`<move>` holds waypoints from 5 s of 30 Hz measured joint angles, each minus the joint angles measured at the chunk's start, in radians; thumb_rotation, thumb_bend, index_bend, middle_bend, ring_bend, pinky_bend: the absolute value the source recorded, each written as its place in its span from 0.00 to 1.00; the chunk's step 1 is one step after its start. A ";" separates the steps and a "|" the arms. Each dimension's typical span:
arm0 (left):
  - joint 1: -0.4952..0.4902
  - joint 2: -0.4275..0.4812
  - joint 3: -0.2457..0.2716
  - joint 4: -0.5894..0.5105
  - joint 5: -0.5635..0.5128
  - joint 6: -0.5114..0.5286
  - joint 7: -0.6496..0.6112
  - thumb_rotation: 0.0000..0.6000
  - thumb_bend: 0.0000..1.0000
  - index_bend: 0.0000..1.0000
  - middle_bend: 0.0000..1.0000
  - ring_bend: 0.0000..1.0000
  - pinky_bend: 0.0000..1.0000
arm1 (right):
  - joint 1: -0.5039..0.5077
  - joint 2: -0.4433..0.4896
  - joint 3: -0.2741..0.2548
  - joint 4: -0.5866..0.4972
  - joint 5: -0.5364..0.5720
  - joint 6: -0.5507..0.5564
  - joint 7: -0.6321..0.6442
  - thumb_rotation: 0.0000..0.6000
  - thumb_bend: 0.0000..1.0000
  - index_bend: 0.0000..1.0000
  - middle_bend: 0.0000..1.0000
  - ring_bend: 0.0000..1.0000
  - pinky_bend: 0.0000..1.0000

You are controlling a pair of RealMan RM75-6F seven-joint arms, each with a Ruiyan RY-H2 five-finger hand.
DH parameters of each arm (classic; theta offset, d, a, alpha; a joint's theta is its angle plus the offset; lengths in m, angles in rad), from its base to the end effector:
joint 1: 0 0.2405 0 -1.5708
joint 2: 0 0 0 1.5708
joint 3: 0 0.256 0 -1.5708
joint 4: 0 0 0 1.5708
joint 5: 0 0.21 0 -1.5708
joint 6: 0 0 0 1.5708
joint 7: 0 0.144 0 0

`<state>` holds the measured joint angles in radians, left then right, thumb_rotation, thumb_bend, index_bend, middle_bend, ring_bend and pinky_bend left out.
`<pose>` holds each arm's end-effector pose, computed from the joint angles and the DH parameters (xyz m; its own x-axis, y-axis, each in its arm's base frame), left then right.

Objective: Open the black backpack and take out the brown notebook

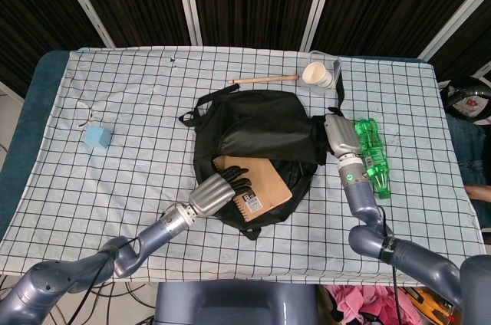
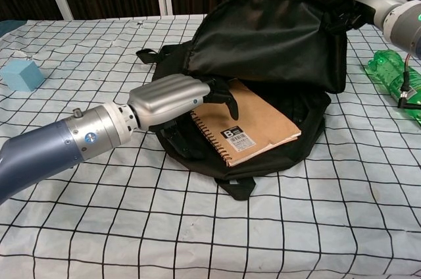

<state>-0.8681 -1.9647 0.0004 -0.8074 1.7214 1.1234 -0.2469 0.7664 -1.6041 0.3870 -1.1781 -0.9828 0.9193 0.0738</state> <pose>-0.1067 0.3245 -0.1188 0.4411 0.1781 0.8796 0.6074 -0.7808 -0.1465 -0.1771 -0.4241 0.0304 -0.0039 -0.1346 0.9909 -0.9976 -0.0685 -0.0132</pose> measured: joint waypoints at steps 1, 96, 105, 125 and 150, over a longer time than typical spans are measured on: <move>-0.002 -0.004 0.001 0.007 0.000 -0.001 0.000 1.00 0.05 0.31 0.27 0.08 0.13 | 0.000 -0.001 0.000 0.002 0.000 0.000 0.000 1.00 0.61 0.82 0.64 0.39 0.10; -0.060 -0.139 0.016 0.302 -0.028 0.117 -0.135 1.00 0.38 0.56 0.59 0.27 0.24 | -0.024 -0.008 -0.012 0.102 -0.073 -0.034 0.117 1.00 0.62 0.82 0.64 0.39 0.10; -0.055 -0.128 0.007 0.296 -0.030 0.156 -0.133 1.00 0.40 0.59 0.62 0.31 0.29 | -0.028 0.002 -0.011 0.094 -0.079 -0.033 0.122 1.00 0.61 0.82 0.64 0.39 0.10; -0.045 0.075 -0.045 -0.051 -0.026 0.293 -0.014 1.00 0.40 0.59 0.62 0.31 0.29 | -0.053 0.052 -0.034 0.003 -0.080 -0.043 0.101 1.00 0.63 0.82 0.64 0.39 0.10; 0.099 0.751 -0.277 -0.863 -0.148 0.396 0.240 1.00 0.40 0.59 0.62 0.31 0.31 | -0.111 0.139 -0.149 -0.264 -0.170 -0.017 0.029 1.00 0.53 0.67 0.48 0.31 0.10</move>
<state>-0.7689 -1.2142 -0.2765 -1.6699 1.5736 1.5193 -0.0067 0.6551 -1.4654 0.2384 -1.4418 -1.1531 0.9027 0.1033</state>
